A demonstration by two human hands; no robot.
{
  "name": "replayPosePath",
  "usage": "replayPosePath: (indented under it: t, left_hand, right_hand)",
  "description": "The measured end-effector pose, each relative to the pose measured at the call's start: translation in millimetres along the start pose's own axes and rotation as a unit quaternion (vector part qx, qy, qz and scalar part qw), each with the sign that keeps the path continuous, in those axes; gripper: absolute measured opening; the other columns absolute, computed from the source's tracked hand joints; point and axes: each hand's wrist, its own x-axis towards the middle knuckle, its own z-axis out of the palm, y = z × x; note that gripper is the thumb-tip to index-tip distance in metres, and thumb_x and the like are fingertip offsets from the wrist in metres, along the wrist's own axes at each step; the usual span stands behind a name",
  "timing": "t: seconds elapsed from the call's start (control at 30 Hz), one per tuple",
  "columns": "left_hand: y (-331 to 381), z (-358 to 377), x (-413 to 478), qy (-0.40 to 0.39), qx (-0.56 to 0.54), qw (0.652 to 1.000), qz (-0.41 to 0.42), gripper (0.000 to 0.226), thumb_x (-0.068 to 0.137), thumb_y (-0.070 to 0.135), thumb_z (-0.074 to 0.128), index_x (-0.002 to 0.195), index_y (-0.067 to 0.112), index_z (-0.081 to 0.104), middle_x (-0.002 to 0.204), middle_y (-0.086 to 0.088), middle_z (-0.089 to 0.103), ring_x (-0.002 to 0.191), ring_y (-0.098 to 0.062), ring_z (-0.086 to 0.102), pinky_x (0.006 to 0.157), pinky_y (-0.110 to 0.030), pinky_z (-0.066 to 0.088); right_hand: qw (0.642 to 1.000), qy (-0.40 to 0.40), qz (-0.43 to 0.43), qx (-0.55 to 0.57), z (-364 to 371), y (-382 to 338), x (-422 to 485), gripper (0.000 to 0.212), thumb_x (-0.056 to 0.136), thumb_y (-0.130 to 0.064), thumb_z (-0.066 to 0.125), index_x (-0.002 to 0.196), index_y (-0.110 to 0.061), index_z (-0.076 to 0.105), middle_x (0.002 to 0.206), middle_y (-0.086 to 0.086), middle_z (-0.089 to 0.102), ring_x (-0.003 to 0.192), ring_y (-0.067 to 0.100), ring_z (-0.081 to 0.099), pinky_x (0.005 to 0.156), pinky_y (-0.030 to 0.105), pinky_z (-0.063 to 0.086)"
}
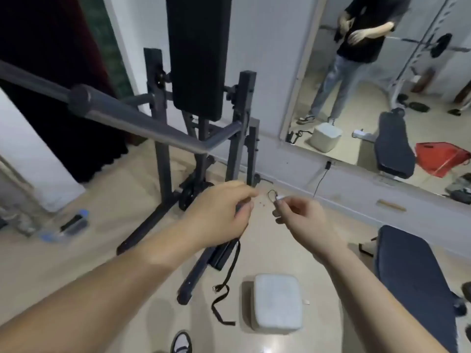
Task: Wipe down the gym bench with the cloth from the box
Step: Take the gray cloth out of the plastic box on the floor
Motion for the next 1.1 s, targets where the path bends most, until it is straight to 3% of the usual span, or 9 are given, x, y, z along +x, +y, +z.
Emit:
replayPosePath:
  t: [0.17, 0.33, 0.4, 0.47, 0.57, 0.77, 0.87, 1.1]
  left_hand:
    - [-69.9, 4.4, -105.8, 0.032, -0.037, 0.978, -0.202, 0.016, 0.094, 0.027, 0.053, 0.097, 0.027, 0.069, 0.087, 0.011, 0.064, 0.08, -0.01, 0.062, 0.075, -0.039, 0.056]
    - [-130.0, -21.5, -195.9, 0.16, -0.15, 0.916, -0.337, 0.017, 0.095, 0.02, 0.062, 0.107, 0.021, 0.075, 0.092, 0.016, 0.071, 0.08, -0.003, 0.066, 0.079, -0.028, 0.058]
    - [-154.6, -41.4, -228.2, 0.203, -0.205, 0.87, -0.401, 0.016, 0.095, 0.019, 0.064, 0.106, 0.021, 0.076, 0.092, 0.016, 0.073, 0.08, 0.0, 0.066, 0.077, -0.018, 0.052]
    - [-187.8, -62.8, -262.3, 0.255, -0.265, 0.804, -0.467, 0.014, 0.094, 0.016, 0.065, 0.096, 0.024, 0.076, 0.088, 0.013, 0.073, 0.076, -0.001, 0.065, 0.074, -0.017, 0.047]
    - [-243.9, -97.9, -320.2, 0.313, -0.305, 0.745, -0.504, 0.022, 0.093, 0.009, 0.064, 0.084, 0.026, 0.074, 0.077, 0.009, 0.07, 0.071, -0.012, 0.062, 0.069, -0.024, 0.048]
    - [-359.4, -177.6, -395.6, 0.368, -0.347, 0.683, -0.527, 0.027, 0.09, -0.006, 0.058, 0.095, 0.015, 0.075, 0.082, 0.0, 0.072, 0.073, -0.016, 0.062, 0.069, -0.028, 0.048]
    - [-410.4, -215.1, -397.2, 0.349, -0.367, 0.678, -0.533, 0.029, 0.09, -0.005, 0.058, 0.096, 0.019, 0.074, 0.086, -0.001, 0.072, 0.073, -0.017, 0.063, 0.068, -0.03, 0.05]
    - [-552.1, -281.5, -341.7, 0.276, -0.328, 0.723, -0.541, 0.023, 0.086, 0.02, 0.058, 0.101, 0.031, 0.07, 0.102, -0.001, 0.071, 0.094, -0.026, 0.071, 0.087, -0.039, 0.057]
  right_hand:
    - [0.986, -0.167, 0.015, 0.004, 102.6, 4.1, -18.7, 0.036, 0.098, -0.03, 0.058, 0.082, 0.001, 0.068, 0.089, 0.025, 0.07, 0.079, 0.038, 0.067, 0.069, 0.038, 0.051]
    - [0.961, -0.277, -0.011, -0.016, 208.0, -61.5, -21.7, 0.033, 0.101, -0.033, 0.058, 0.085, -0.011, 0.076, 0.09, 0.005, 0.079, 0.085, 0.017, 0.075, 0.082, 0.035, 0.06]
    - [0.949, -0.314, -0.024, -0.015, 258.1, -92.6, -23.8, 0.031, 0.103, -0.034, 0.055, 0.091, -0.014, 0.077, 0.095, 0.003, 0.079, 0.089, 0.017, 0.076, 0.085, 0.036, 0.061]
    - [0.939, -0.342, -0.01, -0.005, 313.1, -125.4, -27.5, 0.029, 0.102, -0.032, 0.054, 0.098, -0.014, 0.076, 0.098, 0.004, 0.08, 0.091, 0.019, 0.077, 0.088, 0.04, 0.061]
    - [0.926, -0.375, 0.025, 0.034, 399.9, -174.0, -32.8, 0.026, 0.101, -0.03, 0.058, 0.101, -0.013, 0.076, 0.097, 0.009, 0.081, 0.094, 0.026, 0.077, 0.09, 0.045, 0.061]
    - [0.914, -0.368, 0.108, 0.128, 557.4, -257.0, -20.2, 0.022, 0.1, -0.02, 0.06, 0.11, -0.006, 0.073, 0.099, 0.021, 0.079, 0.08, 0.027, 0.076, 0.093, 0.052, 0.059]
    - [0.91, -0.347, 0.153, 0.168, 610.3, -293.3, -2.3, 0.021, 0.1, -0.017, 0.059, 0.112, -0.004, 0.07, 0.094, 0.023, 0.079, 0.079, 0.029, 0.073, 0.094, 0.055, 0.058]
    - [0.921, -0.329, 0.17, 0.12, 696.9, -351.5, 84.6, 0.023, 0.1, -0.021, 0.06, 0.111, -0.003, 0.07, 0.101, 0.023, 0.078, 0.08, 0.028, 0.073, 0.093, 0.052, 0.059]
